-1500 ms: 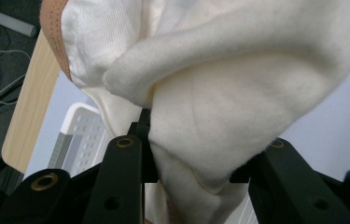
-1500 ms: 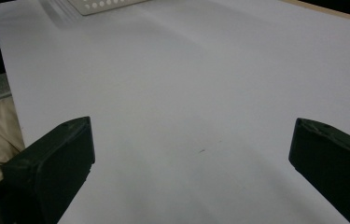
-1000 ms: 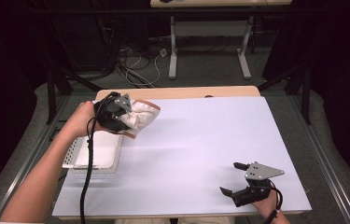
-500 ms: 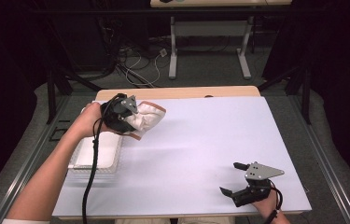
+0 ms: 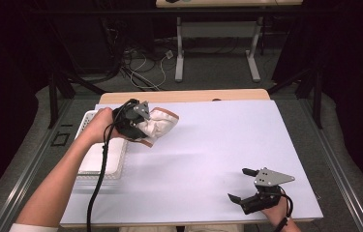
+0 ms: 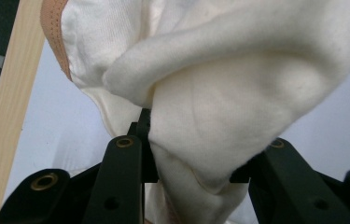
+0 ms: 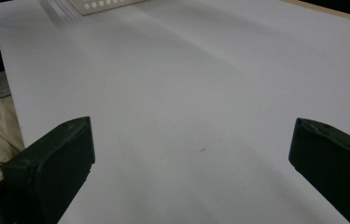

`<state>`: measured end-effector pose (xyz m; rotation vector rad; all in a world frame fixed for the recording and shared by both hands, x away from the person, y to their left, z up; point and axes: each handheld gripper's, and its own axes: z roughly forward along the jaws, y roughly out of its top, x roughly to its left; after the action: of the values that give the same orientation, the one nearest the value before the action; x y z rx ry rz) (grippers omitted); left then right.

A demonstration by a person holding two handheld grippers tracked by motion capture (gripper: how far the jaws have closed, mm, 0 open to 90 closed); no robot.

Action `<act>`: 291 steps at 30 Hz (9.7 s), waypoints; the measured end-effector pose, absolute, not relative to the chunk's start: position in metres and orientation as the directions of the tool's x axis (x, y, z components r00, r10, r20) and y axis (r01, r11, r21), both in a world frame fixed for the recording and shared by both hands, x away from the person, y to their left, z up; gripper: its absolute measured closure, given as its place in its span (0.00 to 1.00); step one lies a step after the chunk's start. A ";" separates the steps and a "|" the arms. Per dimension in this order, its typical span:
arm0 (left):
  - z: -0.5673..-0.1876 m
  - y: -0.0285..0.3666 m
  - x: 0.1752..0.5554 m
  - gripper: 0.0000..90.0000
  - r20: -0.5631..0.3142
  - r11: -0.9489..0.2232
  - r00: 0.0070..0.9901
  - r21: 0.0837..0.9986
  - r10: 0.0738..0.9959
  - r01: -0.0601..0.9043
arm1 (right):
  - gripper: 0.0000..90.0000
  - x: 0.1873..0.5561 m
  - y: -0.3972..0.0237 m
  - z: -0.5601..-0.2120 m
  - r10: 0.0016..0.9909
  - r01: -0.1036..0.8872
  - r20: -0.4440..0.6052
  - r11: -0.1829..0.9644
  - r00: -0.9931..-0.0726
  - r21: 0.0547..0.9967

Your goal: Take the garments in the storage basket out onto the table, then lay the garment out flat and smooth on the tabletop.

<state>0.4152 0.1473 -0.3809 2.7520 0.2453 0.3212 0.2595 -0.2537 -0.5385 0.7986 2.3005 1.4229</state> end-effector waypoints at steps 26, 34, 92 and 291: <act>-0.406 0.128 0.415 0.74 0.148 -0.917 0.973 0.383 0.178 0.110 | 0.00 0.259 -0.254 -0.538 0.610 0.289 0.017 0.350 -0.792 0.891; -0.411 0.121 0.414 0.74 0.140 -0.916 0.977 0.390 0.159 0.093 | 0.00 0.259 -0.254 -0.539 0.609 0.295 0.026 0.346 -0.793 0.890; -0.465 0.090 0.409 0.72 0.032 -0.886 0.983 0.438 0.182 0.150 | 0.00 0.260 -0.253 -0.540 0.603 0.297 0.024 0.357 -0.797 0.886; -0.541 0.156 0.354 0.89 -0.099 -0.479 0.783 0.741 0.615 0.470 | 1.00 0.375 -0.193 -0.510 0.731 0.364 -0.063 0.411 -0.679 0.836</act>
<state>0.3543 0.1559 -0.5412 2.1639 0.8021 0.2286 0.3746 -0.1927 -0.5103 0.9353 2.2501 1.1791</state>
